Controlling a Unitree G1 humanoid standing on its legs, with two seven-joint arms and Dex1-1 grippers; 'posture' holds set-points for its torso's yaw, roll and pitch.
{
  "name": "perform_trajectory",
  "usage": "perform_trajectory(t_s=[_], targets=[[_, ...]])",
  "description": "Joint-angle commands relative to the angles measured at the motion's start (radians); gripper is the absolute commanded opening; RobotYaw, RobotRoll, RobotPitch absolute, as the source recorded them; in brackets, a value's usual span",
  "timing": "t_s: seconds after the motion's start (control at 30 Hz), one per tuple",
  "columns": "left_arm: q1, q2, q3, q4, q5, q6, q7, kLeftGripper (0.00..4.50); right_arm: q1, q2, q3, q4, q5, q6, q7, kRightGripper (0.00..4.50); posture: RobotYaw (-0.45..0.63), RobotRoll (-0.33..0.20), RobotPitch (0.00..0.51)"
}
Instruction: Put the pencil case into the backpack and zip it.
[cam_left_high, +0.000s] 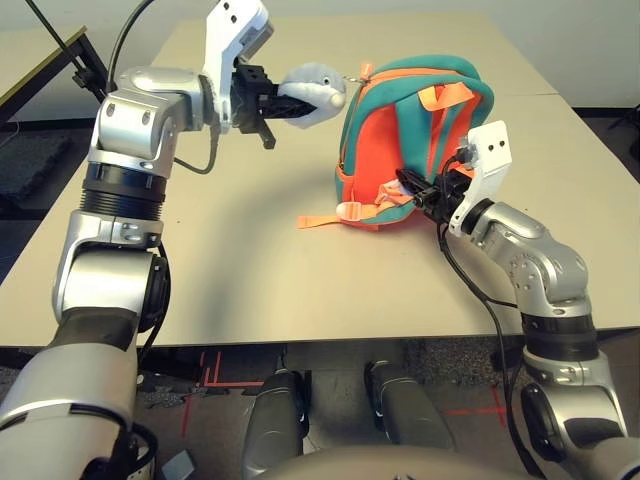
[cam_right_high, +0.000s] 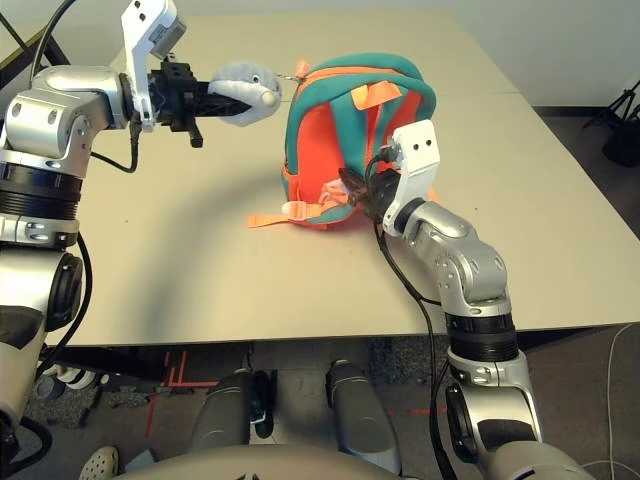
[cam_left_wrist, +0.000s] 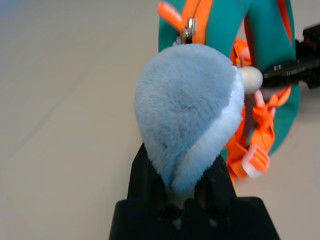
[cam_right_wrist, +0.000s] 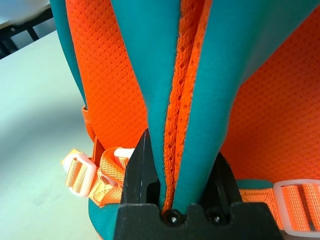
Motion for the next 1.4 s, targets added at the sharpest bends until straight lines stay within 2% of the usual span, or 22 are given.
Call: perform_trajectory(t_s=[0.03, 0.1, 0.3, 0.43, 0.57, 0.9, 1.03, 1.17, 1.23, 1.3, 1.4], targets=[[0.055, 0.021, 0.017, 0.067, 0.017, 0.002, 0.006, 0.29, 0.004, 0.0, 0.012, 0.027, -0.006, 0.007, 0.007, 0.52, -0.17, 0.0, 0.097], [0.074, 0.018, 0.005, 0.122, 0.046, -0.03, 0.026, 0.29, 0.0, 0.0, 0.013, 0.029, -0.006, 0.007, 0.007, 0.52, -0.17, 0.0, 0.096], [0.127, -0.008, -0.019, 0.208, 0.047, -0.018, -0.016, 0.29, -0.004, -0.006, 0.014, 0.032, -0.007, 0.006, 0.012, 0.52, -0.18, 0.0, 0.094], [0.15, -0.035, -0.079, 0.31, 0.091, -0.041, -0.055, 0.29, -0.003, -0.007, 0.015, 0.03, -0.009, 0.008, 0.014, 0.52, -0.18, 0.0, 0.091], [0.14, -0.071, -0.135, 0.395, 0.128, -0.058, -0.106, 0.29, -0.004, -0.007, 0.018, 0.033, -0.012, 0.009, 0.017, 0.52, -0.18, 0.0, 0.091], [0.084, -0.159, -0.178, 0.577, 0.231, -0.191, -0.109, 0.28, 0.0, -0.003, 0.019, 0.032, -0.016, 0.009, 0.017, 0.52, -0.19, 0.0, 0.092], [0.033, -0.199, -0.037, 0.65, 0.171, -0.274, 0.07, 0.28, 0.004, 0.003, 0.018, 0.024, -0.016, 0.012, 0.011, 0.52, -0.2, 0.0, 0.094], [-0.004, -0.211, 0.061, 0.649, 0.12, -0.266, 0.08, 0.28, 0.005, 0.003, 0.017, 0.014, -0.013, 0.017, 0.007, 0.52, -0.2, 0.0, 0.094], [-0.006, -0.207, 0.086, 0.62, 0.103, -0.247, 0.058, 1.02, 0.005, 0.002, 0.007, 0.003, -0.001, 0.036, 0.002, 0.52, -0.2, 0.0, 0.097], [0.004, -0.202, 0.1, 0.573, 0.091, -0.219, 0.035, 1.66, 0.007, 0.001, -0.008, -0.015, 0.016, 0.061, -0.003, 1.25, -0.2, 0.0, 0.099], [0.037, -0.197, 0.111, 0.47, 0.071, -0.154, 0.013, 2.91, 0.017, -0.003, -0.044, -0.062, 0.058, 0.113, -0.011, 2.29, -0.19, 0.0, 0.102]])
